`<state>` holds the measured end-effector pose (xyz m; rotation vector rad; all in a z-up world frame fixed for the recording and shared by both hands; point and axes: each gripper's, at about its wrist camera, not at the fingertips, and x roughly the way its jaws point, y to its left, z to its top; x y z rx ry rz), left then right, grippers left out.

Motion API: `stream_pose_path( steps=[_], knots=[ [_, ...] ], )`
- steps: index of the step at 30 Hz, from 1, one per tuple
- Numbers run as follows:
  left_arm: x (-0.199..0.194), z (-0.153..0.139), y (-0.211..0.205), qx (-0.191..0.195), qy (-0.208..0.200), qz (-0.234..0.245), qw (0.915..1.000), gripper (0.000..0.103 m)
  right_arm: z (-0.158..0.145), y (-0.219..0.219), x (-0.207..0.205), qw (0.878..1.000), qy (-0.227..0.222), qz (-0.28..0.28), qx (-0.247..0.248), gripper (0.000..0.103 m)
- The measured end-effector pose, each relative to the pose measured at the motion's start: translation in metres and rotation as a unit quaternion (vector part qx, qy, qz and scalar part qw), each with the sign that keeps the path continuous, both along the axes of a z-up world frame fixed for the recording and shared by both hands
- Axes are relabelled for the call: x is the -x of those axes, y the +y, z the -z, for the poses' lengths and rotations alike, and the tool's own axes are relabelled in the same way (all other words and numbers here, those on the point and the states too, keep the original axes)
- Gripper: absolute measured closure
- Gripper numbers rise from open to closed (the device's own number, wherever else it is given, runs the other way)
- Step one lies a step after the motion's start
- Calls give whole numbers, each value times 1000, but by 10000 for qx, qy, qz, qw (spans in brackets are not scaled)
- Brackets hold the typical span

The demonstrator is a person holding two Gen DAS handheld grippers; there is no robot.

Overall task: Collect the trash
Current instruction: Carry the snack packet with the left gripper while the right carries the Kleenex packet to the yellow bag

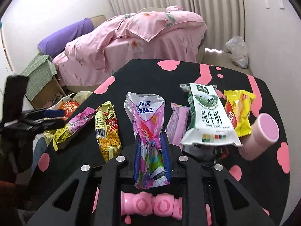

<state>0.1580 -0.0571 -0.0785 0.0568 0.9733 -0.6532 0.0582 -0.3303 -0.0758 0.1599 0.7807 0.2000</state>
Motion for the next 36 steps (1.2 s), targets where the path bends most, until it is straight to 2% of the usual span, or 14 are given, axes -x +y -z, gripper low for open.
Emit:
stream_pose_path(
  steps=[4, 7, 12, 19, 28, 36],
  knots=[
    [-17, 15, -14, -296, 367, -98, 9988, 46, 3, -2, 5, 9999, 25, 19, -135, 82],
    [-10, 14, -19, -415, 191, -100, 9989, 50, 4, -2, 9, 9999, 8, -6, -131, 82],
    [8, 2, -16, -279, -77, -90, 9995, 54, 1, -3, 14, 9998, -51, -9, -177, 82],
    [26, -27, 1, -127, -601, -347, 9975, 54, -12, 2, 19, 9995, -217, -83, -216, 82],
    [44, -62, 19, 133, -1131, -532, 9921, 54, -42, 21, 24, 9982, -535, -266, 30, 82],
    [49, -72, 58, 397, -1276, -976, 9862, 54, -63, 51, 23, 9954, -715, -569, 300, 82]
  ],
)
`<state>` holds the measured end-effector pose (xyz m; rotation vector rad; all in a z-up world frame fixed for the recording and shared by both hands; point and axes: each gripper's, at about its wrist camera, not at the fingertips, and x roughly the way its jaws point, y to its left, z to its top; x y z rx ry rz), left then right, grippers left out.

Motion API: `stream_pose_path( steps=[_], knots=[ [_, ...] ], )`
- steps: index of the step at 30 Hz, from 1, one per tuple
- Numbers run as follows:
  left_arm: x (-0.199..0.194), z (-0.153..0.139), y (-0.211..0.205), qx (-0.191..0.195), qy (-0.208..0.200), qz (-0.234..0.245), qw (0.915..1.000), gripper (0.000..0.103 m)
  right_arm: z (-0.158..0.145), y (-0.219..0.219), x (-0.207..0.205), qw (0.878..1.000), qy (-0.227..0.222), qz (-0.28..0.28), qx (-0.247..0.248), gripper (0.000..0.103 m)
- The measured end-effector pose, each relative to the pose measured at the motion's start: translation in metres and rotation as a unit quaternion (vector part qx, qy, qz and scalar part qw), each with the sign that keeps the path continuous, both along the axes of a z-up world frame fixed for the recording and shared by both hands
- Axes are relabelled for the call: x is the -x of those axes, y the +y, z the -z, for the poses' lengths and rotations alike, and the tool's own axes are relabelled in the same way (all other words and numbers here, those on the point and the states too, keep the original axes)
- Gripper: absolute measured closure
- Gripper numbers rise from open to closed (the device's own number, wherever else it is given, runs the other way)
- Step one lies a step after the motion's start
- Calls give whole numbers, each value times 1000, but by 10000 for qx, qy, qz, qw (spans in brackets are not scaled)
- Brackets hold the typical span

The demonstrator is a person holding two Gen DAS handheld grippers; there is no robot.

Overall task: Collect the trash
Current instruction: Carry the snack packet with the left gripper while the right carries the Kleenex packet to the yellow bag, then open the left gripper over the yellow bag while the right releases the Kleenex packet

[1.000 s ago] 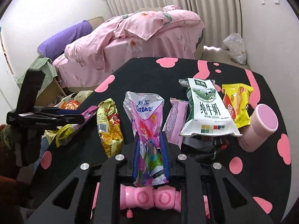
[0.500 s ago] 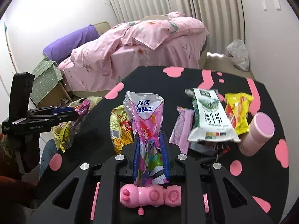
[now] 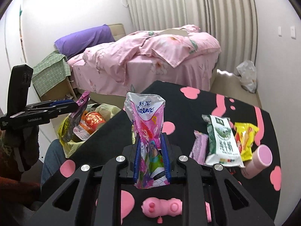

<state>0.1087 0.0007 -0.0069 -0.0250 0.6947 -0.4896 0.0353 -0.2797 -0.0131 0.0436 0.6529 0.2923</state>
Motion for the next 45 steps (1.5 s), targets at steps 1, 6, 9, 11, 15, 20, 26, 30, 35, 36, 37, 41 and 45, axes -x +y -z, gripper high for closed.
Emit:
stream_pose_path(
  steps=[1, 6, 9, 11, 15, 20, 26, 30, 35, 36, 37, 41, 45],
  knots=[
    [0, -1, 8, 59, -5, -92, 9999, 54, -1, 3, -1, 10000, -13, -31, 31, 82],
    [-2, -5, 48, 268, -61, -575, 9980, 54, -12, 27, -6, 9994, -99, -260, 194, 82],
    [-3, -4, 72, 395, -28, -844, 9956, 54, -15, 42, -9, 9988, -122, -388, 273, 82],
    [-2, -2, 86, 486, 5, -998, 9938, 54, -16, 52, -11, 9983, -115, -475, 327, 82],
    [2, -2, 110, 607, -53, -1274, 9900, 54, -19, 70, -19, 9970, -89, -672, 383, 82],
    [2, -1, 139, 841, -129, -1670, 9823, 54, -28, 94, -31, 9945, -168, -932, 439, 82],
    [-3, 10, 168, 1120, 8, -2025, 9729, 54, -31, 120, -42, 9914, -230, -1172, 531, 82],
    [-9, 12, 177, 1296, 21, -2170, 9675, 54, -28, 135, -58, 9898, -120, -1313, 544, 82],
    [-17, 17, 180, 1379, -15, -2176, 9663, 54, -29, 148, -71, 9877, -204, -1395, 669, 82],
    [-20, 21, 179, 1409, 16, -2132, 9668, 54, -29, 151, -75, 9873, -216, -1412, 692, 82],
    [-22, 22, 177, 1442, 38, -2089, 9672, 54, -29, 153, -76, 9871, -218, -1423, 702, 82],
    [-40, 32, 161, 1630, -57, -1732, 9713, 54, -23, 163, -88, 9858, -163, -1494, 750, 82],
    [-57, 47, 144, 1407, -209, -1544, 9777, 54, -12, 171, -103, 9851, 5, -1551, 740, 82]
  ],
)
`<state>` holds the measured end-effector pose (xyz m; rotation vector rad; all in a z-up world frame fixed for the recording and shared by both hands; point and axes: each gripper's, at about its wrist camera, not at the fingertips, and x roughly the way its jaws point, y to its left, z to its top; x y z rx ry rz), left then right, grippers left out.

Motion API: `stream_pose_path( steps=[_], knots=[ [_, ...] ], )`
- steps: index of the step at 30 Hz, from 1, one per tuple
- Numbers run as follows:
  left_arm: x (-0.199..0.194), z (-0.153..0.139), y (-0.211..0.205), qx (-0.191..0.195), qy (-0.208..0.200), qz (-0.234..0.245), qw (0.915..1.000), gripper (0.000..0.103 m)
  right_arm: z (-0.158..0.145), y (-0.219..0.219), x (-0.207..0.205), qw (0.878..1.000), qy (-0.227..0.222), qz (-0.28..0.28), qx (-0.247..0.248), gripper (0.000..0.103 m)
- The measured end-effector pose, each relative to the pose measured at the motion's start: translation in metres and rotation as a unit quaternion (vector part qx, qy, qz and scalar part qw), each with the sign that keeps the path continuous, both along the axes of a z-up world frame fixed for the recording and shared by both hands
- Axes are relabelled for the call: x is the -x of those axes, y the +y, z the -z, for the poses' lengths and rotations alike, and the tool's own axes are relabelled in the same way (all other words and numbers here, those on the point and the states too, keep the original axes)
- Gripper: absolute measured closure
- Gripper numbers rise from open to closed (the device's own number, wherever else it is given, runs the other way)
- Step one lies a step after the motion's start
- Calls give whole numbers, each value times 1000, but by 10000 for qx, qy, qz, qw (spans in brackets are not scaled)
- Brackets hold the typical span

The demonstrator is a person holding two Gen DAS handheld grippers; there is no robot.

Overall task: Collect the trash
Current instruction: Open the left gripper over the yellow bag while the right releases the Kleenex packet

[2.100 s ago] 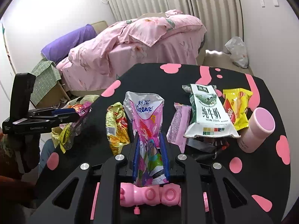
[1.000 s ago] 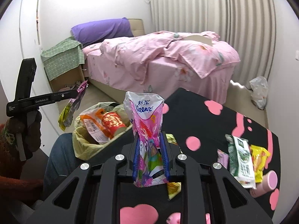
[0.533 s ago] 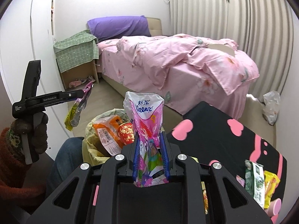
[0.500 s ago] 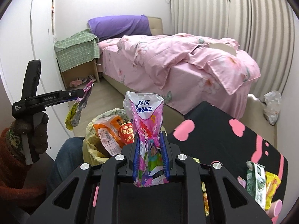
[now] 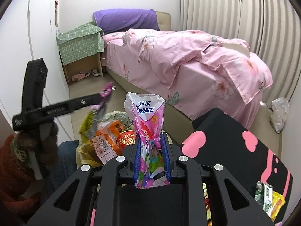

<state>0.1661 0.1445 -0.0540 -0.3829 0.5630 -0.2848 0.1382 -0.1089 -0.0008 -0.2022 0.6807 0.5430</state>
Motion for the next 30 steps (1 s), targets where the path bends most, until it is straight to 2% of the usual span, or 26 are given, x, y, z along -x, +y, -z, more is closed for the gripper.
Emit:
stream_pose_path(
  steps=[7, 8, 9, 12, 16, 22, 25, 26, 28, 30],
  knots=[
    [-14, 54, -8, -255, 915, 121, 9954, 55, 20, -1, -25, 9994, 343, 41, -89, 82],
    [-14, 59, -8, -276, 1003, 128, 9945, 62, 23, 0, -30, 9991, 413, 53, -121, 82],
    [-13, 63, -8, -320, 1085, 143, 9935, 77, 25, 0, -32, 9989, 448, 56, -138, 82],
    [-10, 75, -12, -462, 1295, 204, 9903, 79, 33, 3, -40, 9983, 556, 51, -174, 82],
    [-9, 78, -20, -742, 1340, 376, 9875, 81, 42, 4, -47, 9972, 710, 74, -239, 82],
    [-13, 84, -34, -1059, 1613, 578, 9795, 82, 53, 8, -48, 9959, 895, 50, -143, 82],
    [-5, 79, -31, -856, 1707, 683, 9792, 82, 57, 11, -48, 9948, 1007, -21, -159, 82],
    [-1, 75, -26, -666, 1687, 658, 9812, 81, 58, 13, -48, 9944, 1046, -54, -167, 82],
    [5, 64, -13, -313, 1602, 525, 9852, 66, 62, 18, -48, 9931, 1148, -162, -191, 82],
    [11, 49, 4, -149, 1401, 195, 9898, 61, 66, 26, -48, 9916, 1250, -283, -188, 82]
  ],
)
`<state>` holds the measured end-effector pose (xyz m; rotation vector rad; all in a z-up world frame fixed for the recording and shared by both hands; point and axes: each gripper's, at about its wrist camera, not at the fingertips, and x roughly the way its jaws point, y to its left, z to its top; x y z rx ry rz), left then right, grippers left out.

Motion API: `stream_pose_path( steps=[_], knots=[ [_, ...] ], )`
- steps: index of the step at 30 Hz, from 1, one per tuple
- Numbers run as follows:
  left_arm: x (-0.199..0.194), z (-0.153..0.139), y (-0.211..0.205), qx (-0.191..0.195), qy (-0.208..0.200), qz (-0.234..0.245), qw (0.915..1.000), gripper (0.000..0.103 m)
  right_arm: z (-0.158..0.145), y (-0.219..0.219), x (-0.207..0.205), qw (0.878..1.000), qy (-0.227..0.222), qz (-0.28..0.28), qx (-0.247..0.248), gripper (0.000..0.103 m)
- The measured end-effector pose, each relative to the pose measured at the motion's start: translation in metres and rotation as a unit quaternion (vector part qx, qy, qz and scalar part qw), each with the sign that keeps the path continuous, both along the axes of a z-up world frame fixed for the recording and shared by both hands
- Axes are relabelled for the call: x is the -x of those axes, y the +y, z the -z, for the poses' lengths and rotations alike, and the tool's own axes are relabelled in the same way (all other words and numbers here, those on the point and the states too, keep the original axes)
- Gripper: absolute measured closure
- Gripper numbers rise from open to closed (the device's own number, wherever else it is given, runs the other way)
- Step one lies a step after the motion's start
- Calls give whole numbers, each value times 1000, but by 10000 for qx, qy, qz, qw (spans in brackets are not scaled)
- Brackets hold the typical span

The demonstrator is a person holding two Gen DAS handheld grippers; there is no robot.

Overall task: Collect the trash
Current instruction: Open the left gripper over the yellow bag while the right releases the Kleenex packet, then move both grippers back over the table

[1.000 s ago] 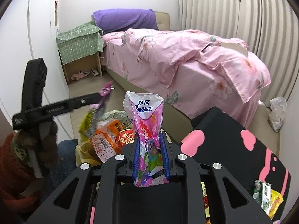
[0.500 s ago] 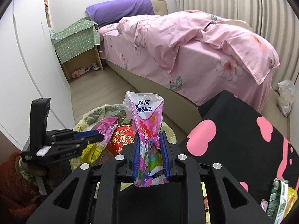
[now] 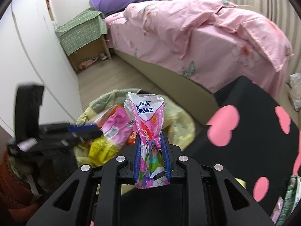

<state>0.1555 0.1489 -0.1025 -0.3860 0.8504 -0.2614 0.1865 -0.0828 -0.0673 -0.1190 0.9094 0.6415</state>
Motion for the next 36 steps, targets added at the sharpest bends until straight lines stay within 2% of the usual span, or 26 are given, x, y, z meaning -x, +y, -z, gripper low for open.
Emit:
stream_pose_path(
  steps=[4, 7, 10, 14, 17, 20, 22, 23, 29, 33, 36],
  knots=[
    [10, -30, 34, -126, -401, -848, 9955, 58, 16, 30, -4, 9983, 399, -408, -82, 82],
    [16, -43, 53, -43, -547, -1228, 9909, 57, 36, 63, -7, 9932, 820, -821, 73, 82],
    [23, -49, 62, -74, -649, -1433, 9875, 56, 62, 92, -10, 9835, 1317, -1158, 450, 82],
    [28, -48, 65, -119, -650, -1465, 9870, 55, 82, 108, -14, 9748, 1490, -1257, 1085, 82],
    [29, -46, 65, -96, -638, -1490, 9867, 53, 80, 103, -14, 9760, 1566, -1180, 950, 82],
    [31, -45, 66, -64, -653, -1514, 9863, 52, 70, 90, -12, 9802, 1498, -1043, 764, 80],
    [33, -48, 66, -74, -703, -1516, 9859, 52, 60, 81, -8, 9837, 1349, -1009, 628, 68],
    [35, -50, 66, -84, -724, -1515, 9858, 51, 54, 76, -4, 9857, 1238, -988, 579, 66],
    [39, -60, 59, -134, -815, -1473, 9856, 48, 20, 42, 18, 9949, 582, -699, 446, 63],
    [37, -63, 46, -231, -793, -1371, 9871, 48, 3, 16, 31, 9980, 420, -458, 85, 56],
    [36, -66, 36, -273, -781, -1302, 9880, 48, -13, -11, 42, 9994, 209, -231, -139, 55]
  ],
)
